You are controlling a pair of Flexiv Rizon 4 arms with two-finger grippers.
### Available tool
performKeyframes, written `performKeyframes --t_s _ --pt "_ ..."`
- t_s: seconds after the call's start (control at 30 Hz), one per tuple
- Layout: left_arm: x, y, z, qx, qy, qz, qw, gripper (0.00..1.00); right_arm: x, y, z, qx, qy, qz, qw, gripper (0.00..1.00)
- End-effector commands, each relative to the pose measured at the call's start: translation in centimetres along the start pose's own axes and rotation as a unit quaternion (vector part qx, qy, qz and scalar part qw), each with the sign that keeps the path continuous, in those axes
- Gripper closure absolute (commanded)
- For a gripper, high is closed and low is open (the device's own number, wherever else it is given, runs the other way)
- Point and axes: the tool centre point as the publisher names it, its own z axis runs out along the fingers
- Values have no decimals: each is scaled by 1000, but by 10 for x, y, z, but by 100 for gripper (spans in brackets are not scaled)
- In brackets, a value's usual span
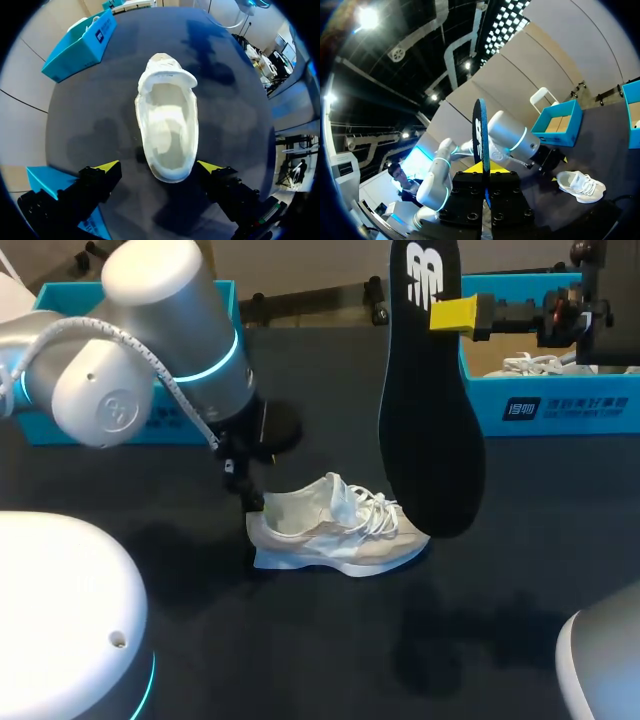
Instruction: Take the shoe out of the shoebox, open the shoe tongue, remove and reinsert the insole, then place the shoe into the shoebox
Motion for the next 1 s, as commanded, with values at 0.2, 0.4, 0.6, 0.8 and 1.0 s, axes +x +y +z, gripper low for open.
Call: performKeyframes --t_s 0.2,0.4,0.6,0.8,1.0 --pt "-21 -21 10 5 4 4 1000 0 0 4 5 2 -1 1 1000 100" --pt "-31 -35 24 17 15 8 1000 0 0 4 5 2 -1 1 1000 100" --pt "-39 -45 38 24 26 5 999 0 0 4 5 2 -1 1 1000 100" --pt "-43 -51 53 31 47 2 998 0 0 4 5 2 -1 1 1000 100" --pt "-43 -57 71 29 65 3 997 1 0 4 5 2 -1 1 1000 100"
